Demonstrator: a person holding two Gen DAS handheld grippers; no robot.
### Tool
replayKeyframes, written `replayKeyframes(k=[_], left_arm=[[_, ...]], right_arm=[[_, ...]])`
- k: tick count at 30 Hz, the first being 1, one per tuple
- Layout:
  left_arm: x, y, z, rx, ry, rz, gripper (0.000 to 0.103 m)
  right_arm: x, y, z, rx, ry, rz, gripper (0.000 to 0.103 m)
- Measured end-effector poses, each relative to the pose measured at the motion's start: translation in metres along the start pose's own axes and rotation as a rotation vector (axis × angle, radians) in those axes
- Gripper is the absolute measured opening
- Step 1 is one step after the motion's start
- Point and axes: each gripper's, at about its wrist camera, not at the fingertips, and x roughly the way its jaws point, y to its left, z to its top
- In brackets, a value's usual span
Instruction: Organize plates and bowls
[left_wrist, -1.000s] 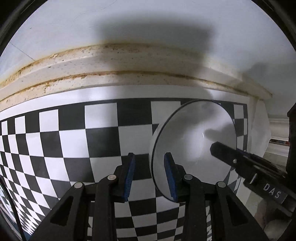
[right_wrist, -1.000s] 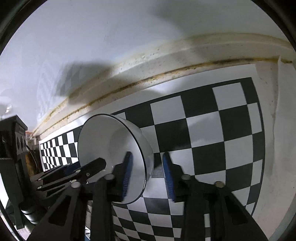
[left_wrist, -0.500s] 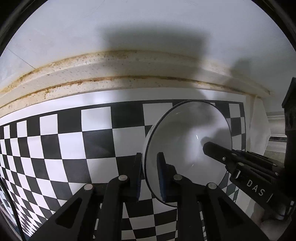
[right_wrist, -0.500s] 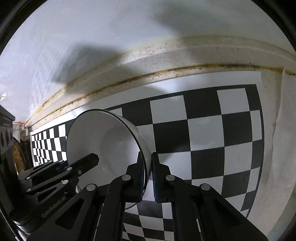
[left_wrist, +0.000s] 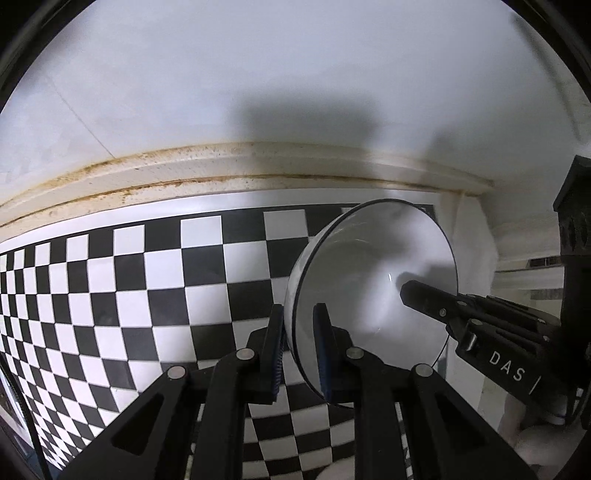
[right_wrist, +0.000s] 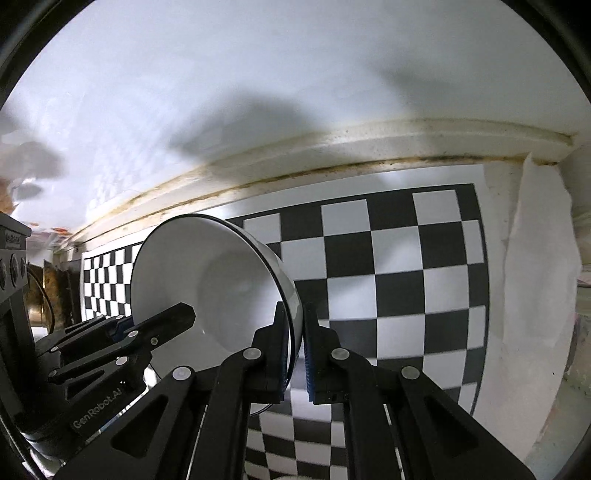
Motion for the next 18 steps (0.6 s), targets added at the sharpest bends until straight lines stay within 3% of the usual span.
replayKeyframes(k=[10,18], left_arm=[[-0.057,-0.010,-0.052,0.059,-0.055,-0.027,0.013],[-0.087,-0.016,-0.114,0.109,-0.070,-0.051,0.013]], right_arm=[[-0.063,0.030,-0.060,-0.023,-0.073,-0.016,0.009],[-0.101,0.038,-0.134,-0.005,-0.108,-0.025,0.009]])
